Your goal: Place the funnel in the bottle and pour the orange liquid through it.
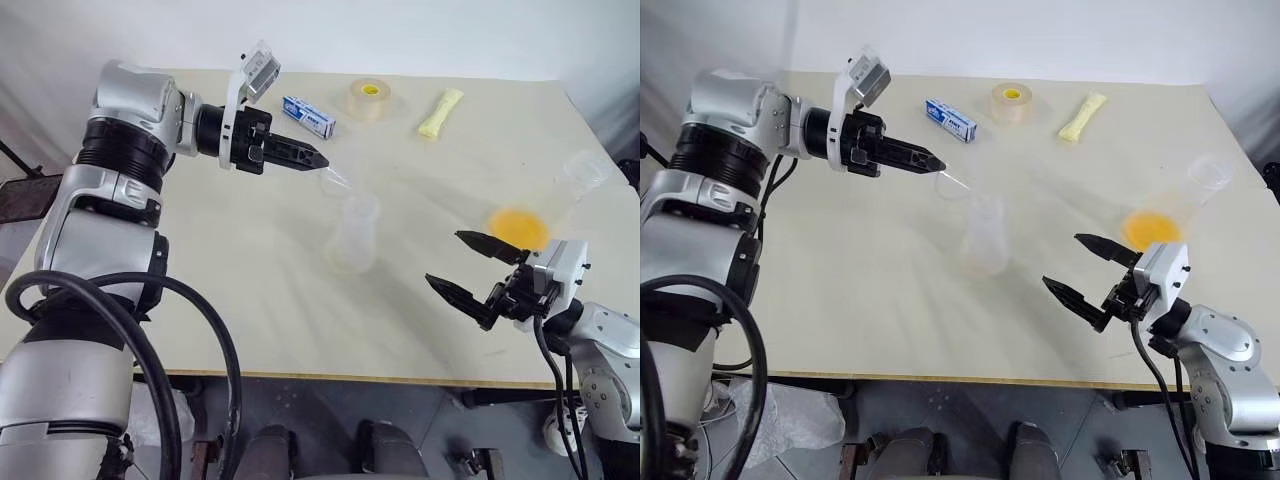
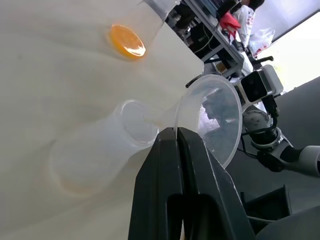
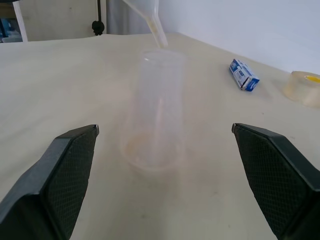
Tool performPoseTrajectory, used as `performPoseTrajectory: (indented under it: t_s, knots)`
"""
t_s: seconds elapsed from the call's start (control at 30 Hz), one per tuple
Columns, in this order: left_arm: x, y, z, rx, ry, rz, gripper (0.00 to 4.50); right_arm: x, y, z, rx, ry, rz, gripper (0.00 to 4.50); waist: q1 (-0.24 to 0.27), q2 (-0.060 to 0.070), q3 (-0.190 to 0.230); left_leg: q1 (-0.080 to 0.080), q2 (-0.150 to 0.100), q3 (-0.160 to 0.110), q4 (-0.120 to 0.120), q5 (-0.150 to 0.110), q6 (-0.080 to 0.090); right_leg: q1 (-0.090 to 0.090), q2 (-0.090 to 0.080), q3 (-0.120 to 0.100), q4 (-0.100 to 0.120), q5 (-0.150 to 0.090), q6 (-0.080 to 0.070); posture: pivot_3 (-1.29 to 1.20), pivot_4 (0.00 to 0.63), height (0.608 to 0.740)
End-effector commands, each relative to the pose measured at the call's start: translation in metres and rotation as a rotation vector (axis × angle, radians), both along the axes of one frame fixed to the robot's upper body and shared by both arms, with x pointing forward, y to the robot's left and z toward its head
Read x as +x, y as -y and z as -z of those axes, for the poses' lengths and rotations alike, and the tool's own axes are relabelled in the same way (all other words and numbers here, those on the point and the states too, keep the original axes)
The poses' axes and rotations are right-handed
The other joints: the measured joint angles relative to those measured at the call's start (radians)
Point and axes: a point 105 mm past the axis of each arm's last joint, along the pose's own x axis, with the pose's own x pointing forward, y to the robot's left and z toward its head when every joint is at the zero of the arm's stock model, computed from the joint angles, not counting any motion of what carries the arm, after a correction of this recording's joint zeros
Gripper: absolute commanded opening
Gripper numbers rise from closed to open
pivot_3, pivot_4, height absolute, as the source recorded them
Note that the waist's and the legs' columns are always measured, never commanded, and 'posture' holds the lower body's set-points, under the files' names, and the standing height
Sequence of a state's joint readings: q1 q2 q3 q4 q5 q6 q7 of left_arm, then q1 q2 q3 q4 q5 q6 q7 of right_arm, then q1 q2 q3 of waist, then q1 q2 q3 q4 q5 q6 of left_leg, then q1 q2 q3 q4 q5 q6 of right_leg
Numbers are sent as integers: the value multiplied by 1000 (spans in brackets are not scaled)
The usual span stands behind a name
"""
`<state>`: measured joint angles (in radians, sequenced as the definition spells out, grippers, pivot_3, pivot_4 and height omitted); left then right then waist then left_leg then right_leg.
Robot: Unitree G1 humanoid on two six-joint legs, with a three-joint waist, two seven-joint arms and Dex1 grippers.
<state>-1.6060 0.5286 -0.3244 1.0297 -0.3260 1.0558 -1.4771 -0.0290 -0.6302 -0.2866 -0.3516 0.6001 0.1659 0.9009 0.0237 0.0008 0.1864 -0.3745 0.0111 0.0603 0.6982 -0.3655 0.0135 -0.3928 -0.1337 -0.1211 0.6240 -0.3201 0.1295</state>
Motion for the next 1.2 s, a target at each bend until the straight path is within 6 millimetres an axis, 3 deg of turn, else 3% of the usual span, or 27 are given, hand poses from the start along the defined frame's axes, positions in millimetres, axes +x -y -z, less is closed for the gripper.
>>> performPoseTrajectory:
  t_s: [0.03, 0.57, 0.73, 1.07, 1.2]
  knots:
    - [-1, 5, -13, 18, 53, 26, 14, -5, -1, -11, 4, 56, 10, 4500, 0, 0, 0, 0, 0, 0, 0, 0, 0, 0, 0, 0, 0, 0, 0, 0, 150, 740]
    - [6, 28, 3, 146, 109, 72, 14, -7, 0, -6, 12, 56, 43, 4500, 0, -1, 0, 0, 0, 1, 0, 0, 0, -1, 0, 1, 1, 0, 0, 0, 150, 740]
    - [7, 32, 1, 144, 125, 69, 1194, -9, 2, -5, 11, 57, 56, 4500, -1, -1, 0, 0, 0, 2, 0, 0, 0, -1, 0, 1, 1, 0, 0, 0, 150, 740]
    - [10, 27, -16, 83, 174, 25, 4414, -8, 7, -7, 4, 66, 76, 4500, -1, -1, 0, 0, 0, 2, 1, 0, 0, -1, 0, 1, 2, 0, 0, 0, 150, 740]
    - [15, 12, -18, 48, 237, -3, 4486, -9, 13, -7, 2, 76, 116, 4500, -1, -1, 0, 0, 0, 2, 1, 0, 0, -1, 0, 1, 2, 0, 0, 0, 150, 740]
